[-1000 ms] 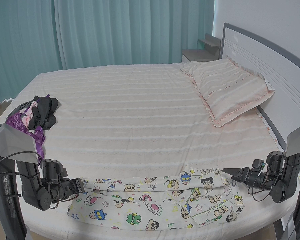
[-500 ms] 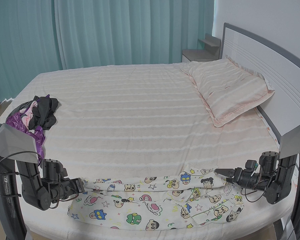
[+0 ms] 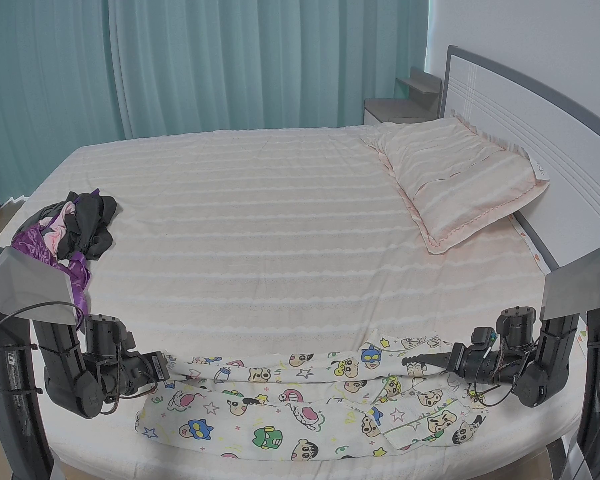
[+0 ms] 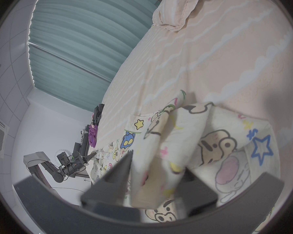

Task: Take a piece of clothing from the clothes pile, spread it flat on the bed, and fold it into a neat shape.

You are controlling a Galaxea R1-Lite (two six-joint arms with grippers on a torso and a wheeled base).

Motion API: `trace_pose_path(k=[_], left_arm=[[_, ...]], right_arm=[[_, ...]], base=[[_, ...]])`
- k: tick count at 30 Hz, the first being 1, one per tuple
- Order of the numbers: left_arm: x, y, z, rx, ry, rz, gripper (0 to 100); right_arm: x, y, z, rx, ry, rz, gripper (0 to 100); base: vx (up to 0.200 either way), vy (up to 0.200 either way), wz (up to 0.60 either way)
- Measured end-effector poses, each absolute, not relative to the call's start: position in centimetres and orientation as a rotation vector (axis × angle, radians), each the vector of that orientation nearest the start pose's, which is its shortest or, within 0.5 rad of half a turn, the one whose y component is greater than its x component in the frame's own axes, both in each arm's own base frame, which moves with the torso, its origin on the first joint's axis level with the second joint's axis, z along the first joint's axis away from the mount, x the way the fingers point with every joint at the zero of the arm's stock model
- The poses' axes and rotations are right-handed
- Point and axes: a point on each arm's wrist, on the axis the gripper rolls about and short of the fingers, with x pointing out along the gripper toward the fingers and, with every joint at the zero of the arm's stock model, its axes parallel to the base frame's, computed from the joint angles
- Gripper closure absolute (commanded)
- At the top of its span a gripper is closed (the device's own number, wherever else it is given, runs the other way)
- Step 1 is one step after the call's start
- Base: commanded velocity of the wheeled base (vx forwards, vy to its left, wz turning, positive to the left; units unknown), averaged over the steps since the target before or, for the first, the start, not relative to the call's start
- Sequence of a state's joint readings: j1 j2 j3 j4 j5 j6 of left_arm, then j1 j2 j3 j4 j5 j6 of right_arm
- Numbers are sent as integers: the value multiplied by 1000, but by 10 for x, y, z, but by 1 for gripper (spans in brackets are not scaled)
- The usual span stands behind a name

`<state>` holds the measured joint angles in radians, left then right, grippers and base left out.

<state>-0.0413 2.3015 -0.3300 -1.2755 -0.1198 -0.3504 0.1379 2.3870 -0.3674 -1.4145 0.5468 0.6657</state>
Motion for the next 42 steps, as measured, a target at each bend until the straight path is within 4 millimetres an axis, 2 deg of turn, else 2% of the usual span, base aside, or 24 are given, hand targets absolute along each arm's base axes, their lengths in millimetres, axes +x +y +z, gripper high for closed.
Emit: trace_pose_path(k=[8, 15, 27, 34, 35, 37, 38, 42], left_arm=[[285, -15, -27, -361, 657, -40, 100], [284, -15, -25, -360, 641, -42, 100], [278, -20, -37, -341, 693, -23, 100], [277, -21, -44, -339, 717, -22, 100], [277, -21, -45, -339, 720, -21, 0], [276, -21, -46, -340, 725, -20, 0], [275, -21, -46, -340, 730, -20, 0], [271, -21, -48, -346, 748, -17, 0]], right_arm=[[284, 38, -29, 758, 771, 408, 100], [267, 32, -17, 761, 775, 403, 100], [241, 32, -27, 672, 856, 412, 100], [234, 32, -29, 669, 886, 401, 100], [233, 33, -30, 666, 891, 400, 100], [233, 34, -31, 663, 897, 403, 100], [233, 34, -32, 661, 899, 403, 0], [233, 35, -33, 657, 898, 407, 0]], base=[[0, 0, 0], [0, 0, 0], [0, 0, 0], [0, 0, 0], [0, 0, 0], [0, 0, 0], [0, 0, 0], [0, 0, 0]])
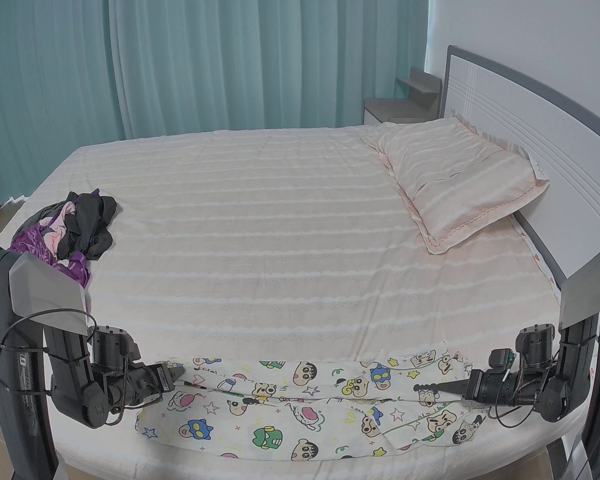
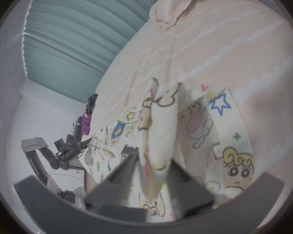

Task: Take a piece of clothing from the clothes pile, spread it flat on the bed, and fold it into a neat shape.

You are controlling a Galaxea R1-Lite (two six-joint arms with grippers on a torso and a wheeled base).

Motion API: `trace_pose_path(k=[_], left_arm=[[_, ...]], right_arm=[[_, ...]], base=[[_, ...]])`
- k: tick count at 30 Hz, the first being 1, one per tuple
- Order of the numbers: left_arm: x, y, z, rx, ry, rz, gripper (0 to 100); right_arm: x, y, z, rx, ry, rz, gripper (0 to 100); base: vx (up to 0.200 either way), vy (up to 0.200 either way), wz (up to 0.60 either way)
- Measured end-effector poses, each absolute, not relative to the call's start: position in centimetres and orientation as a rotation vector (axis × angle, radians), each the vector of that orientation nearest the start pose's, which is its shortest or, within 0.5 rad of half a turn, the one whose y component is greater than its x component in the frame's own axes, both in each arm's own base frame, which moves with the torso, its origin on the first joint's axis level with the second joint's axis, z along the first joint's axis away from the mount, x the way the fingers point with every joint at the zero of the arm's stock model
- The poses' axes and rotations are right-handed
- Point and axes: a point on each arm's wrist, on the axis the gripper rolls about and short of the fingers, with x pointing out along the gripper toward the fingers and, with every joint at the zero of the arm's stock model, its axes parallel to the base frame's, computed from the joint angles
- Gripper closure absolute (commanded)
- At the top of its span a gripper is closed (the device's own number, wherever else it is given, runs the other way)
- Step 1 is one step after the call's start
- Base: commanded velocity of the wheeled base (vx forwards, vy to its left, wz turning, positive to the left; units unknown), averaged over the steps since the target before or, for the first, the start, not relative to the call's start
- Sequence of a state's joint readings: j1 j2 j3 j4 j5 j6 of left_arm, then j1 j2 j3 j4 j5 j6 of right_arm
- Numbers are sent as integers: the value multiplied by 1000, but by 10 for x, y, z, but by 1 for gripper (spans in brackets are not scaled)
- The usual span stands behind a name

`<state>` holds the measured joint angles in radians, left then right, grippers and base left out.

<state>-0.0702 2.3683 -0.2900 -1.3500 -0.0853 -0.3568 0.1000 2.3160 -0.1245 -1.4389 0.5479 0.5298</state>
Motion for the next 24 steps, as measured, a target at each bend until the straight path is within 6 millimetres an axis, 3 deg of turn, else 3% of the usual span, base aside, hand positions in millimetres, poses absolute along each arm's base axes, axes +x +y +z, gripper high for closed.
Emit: trace_pose_path(k=[7, 15, 24], left_arm=[[262, -11, -44, -373, 763, -3, 0], [244, 20, -19, -530, 725, -17, 0], [235, 36, 15, -855, 613, 36, 0]], right_arm=[[232, 35, -31, 654, 870, 414, 0], [228, 26, -26, 655, 824, 352, 0], [228, 11, -3, 669, 709, 294, 0]], base=[[0, 0, 0], [0, 0, 0], [0, 0, 0]])
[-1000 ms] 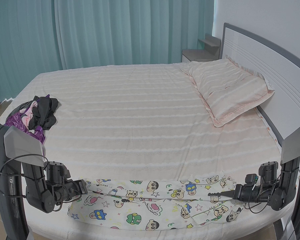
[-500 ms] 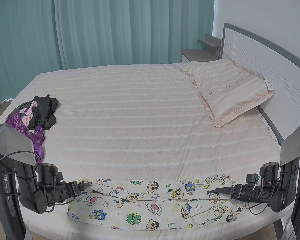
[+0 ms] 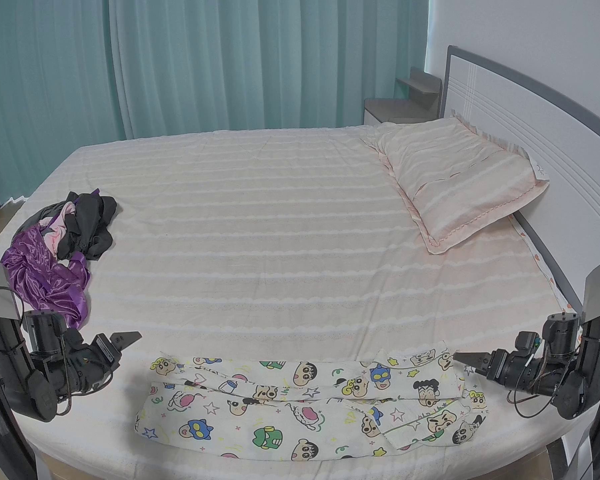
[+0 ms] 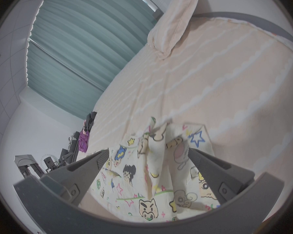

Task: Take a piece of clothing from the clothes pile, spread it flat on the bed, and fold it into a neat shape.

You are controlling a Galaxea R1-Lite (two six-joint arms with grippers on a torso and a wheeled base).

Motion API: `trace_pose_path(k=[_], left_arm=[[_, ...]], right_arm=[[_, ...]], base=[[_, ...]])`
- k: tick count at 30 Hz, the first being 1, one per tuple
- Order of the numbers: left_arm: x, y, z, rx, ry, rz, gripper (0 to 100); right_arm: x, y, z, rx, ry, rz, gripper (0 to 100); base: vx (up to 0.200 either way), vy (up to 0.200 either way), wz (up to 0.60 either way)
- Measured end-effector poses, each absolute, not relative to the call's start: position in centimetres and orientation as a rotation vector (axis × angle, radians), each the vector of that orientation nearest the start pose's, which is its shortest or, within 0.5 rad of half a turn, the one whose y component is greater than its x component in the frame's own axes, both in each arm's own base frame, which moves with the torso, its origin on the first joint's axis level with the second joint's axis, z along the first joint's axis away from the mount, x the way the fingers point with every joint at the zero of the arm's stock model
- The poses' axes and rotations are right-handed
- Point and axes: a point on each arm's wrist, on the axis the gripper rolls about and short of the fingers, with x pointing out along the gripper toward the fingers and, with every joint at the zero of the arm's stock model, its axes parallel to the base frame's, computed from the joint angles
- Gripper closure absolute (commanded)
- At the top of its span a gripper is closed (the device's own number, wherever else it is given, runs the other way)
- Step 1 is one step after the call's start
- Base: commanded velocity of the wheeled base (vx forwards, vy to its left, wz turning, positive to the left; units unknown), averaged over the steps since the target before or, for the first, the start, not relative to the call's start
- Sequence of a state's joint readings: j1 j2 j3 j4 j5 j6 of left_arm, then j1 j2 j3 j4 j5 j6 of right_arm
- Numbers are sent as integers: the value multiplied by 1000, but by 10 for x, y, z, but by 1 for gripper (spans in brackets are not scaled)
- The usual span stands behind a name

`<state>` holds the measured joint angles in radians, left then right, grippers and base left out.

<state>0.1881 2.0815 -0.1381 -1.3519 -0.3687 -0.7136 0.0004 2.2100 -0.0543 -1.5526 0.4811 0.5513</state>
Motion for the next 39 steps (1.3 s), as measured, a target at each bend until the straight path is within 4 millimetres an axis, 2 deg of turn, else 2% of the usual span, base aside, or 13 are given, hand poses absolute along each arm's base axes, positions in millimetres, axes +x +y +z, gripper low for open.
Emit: trace_pose_path(k=[4, 8, 14, 18, 22, 26, 33, 39], left_arm=[[240, 28, 29, -974, 567, 23, 0], [250, 11, 38, -997, 523, 20, 0], [267, -16, 42, -1025, 482, 26, 0], [271, -25, 39, -1036, 498, 12, 0], [272, -30, 34, -1039, 517, 13, 0], [272, -31, 30, -1040, 529, 19, 0], [271, -32, 26, -1038, 543, 30, 0], [268, -33, 25, -1026, 559, 25, 0]], right_arm=[[228, 7, 9, 661, 649, 270, 0], [229, 10, 17, 654, 603, 240, 0], [240, 37, 27, 661, 543, 233, 0], [245, 58, 27, 666, 532, 249, 0], [244, 82, 19, 684, 573, 279, 0], [243, 96, 5, 691, 639, 287, 0], [245, 100, -25, 692, 732, 232, 0], [247, 95, -32, 691, 739, 184, 0]], base=[[0, 0, 0], [0, 0, 0], [0, 0, 0], [0, 0, 0], [0, 0, 0], [0, 0, 0], [0, 0, 0], [0, 0, 0]])
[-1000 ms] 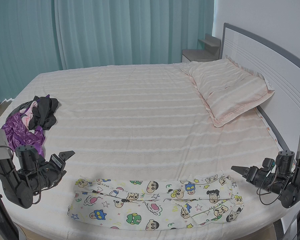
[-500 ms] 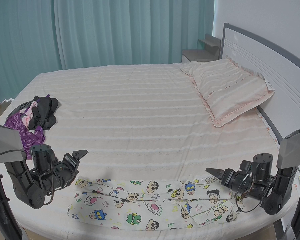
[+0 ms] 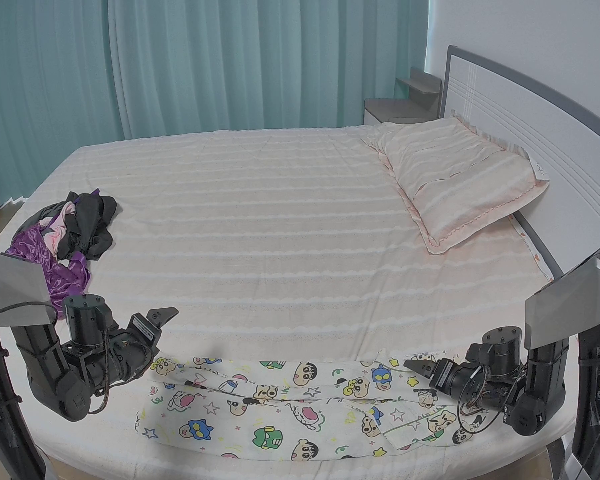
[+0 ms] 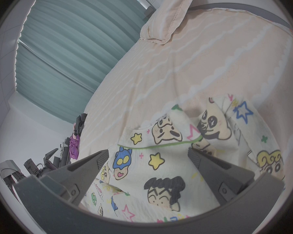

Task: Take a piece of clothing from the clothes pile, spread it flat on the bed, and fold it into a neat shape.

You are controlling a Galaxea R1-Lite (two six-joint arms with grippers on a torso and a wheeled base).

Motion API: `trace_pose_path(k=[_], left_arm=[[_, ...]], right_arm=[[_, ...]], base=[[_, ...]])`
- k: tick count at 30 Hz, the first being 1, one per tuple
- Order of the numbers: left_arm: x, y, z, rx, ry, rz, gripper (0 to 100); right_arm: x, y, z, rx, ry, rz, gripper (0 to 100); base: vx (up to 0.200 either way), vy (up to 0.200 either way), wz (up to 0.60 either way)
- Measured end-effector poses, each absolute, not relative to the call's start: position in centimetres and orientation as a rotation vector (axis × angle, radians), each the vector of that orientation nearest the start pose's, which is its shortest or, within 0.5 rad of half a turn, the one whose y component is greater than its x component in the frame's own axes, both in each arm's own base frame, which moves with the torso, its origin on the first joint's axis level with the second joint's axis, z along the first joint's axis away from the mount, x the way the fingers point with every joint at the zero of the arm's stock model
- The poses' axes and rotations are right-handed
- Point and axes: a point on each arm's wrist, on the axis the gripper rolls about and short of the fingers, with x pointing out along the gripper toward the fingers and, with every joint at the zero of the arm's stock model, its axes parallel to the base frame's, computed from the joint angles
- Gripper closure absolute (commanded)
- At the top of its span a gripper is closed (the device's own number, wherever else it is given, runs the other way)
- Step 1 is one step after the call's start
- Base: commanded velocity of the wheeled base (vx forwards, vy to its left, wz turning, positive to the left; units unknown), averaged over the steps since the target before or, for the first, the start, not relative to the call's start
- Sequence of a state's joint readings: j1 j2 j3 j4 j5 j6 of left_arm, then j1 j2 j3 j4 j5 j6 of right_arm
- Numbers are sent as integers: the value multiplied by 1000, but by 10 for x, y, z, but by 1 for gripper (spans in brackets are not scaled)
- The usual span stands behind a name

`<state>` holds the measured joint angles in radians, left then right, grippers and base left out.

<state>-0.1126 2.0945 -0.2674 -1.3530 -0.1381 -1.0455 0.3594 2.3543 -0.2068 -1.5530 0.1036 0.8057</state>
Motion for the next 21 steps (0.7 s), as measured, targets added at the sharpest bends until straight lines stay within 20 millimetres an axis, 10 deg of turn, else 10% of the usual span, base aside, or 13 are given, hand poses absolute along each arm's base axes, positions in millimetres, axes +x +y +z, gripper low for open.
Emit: trace_pose_path(k=[21], left_arm=[[255, -38, 21, -968, 610, 6, 0]], right_arm=[[222, 76, 30, 833, 550, 105, 0]], base=[[-86, 0, 0]])
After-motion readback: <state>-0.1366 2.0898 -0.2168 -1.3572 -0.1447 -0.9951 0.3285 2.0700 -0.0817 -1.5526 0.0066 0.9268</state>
